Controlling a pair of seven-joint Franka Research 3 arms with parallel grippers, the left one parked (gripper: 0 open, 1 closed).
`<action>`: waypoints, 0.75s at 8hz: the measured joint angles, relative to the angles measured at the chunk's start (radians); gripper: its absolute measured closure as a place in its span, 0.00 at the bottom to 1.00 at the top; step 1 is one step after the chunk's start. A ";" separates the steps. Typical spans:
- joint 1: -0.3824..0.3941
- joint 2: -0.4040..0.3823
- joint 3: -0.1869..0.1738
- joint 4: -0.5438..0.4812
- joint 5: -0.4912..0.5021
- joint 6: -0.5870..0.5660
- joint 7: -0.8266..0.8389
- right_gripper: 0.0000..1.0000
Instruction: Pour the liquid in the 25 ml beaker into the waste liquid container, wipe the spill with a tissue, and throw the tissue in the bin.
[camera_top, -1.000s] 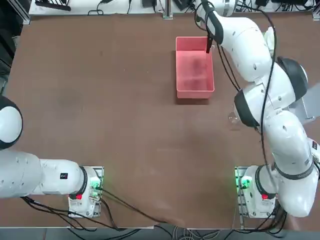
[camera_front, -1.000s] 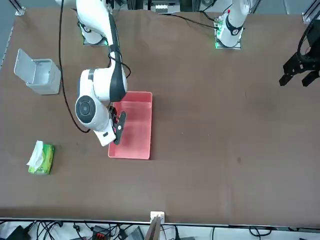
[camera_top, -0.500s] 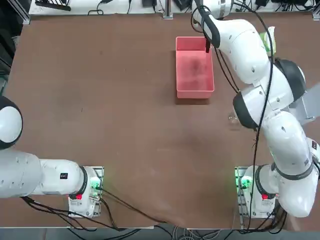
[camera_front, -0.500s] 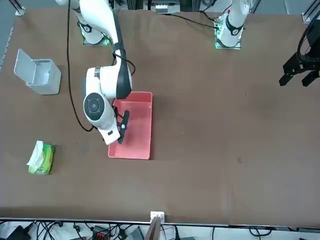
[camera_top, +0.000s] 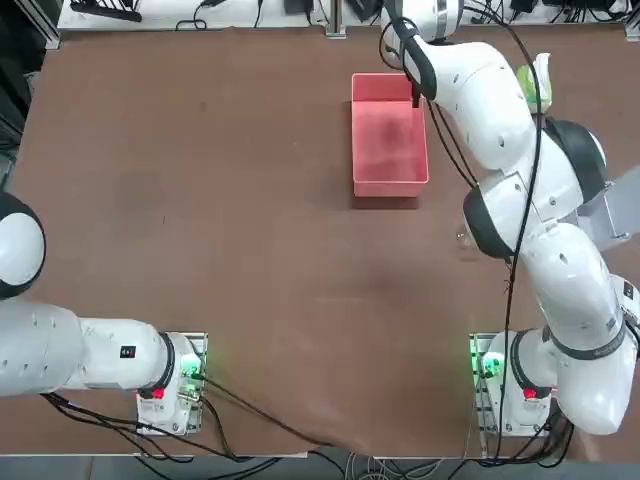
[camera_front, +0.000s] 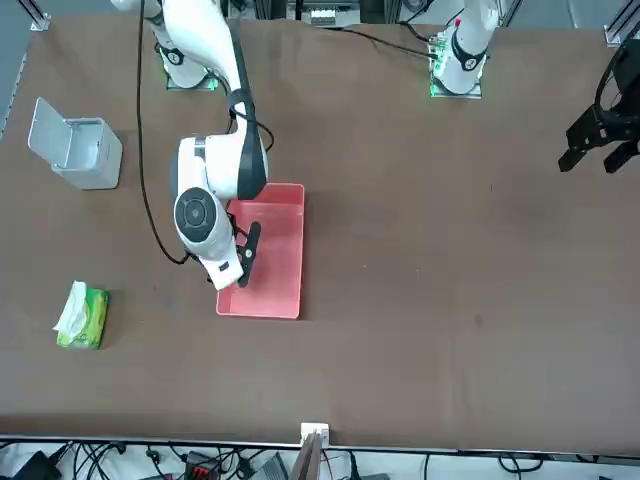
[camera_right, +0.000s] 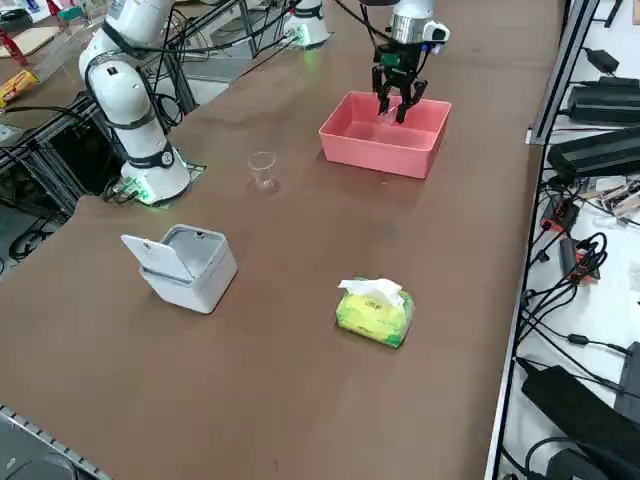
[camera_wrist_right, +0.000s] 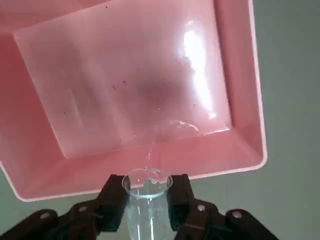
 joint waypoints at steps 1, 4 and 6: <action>0.003 0.004 0.000 0.006 -0.007 0.000 0.000 0.53; 0.014 0.021 0.001 0.023 -0.032 0.000 0.002 0.53; 0.021 0.023 0.006 0.023 -0.059 0.000 0.003 0.53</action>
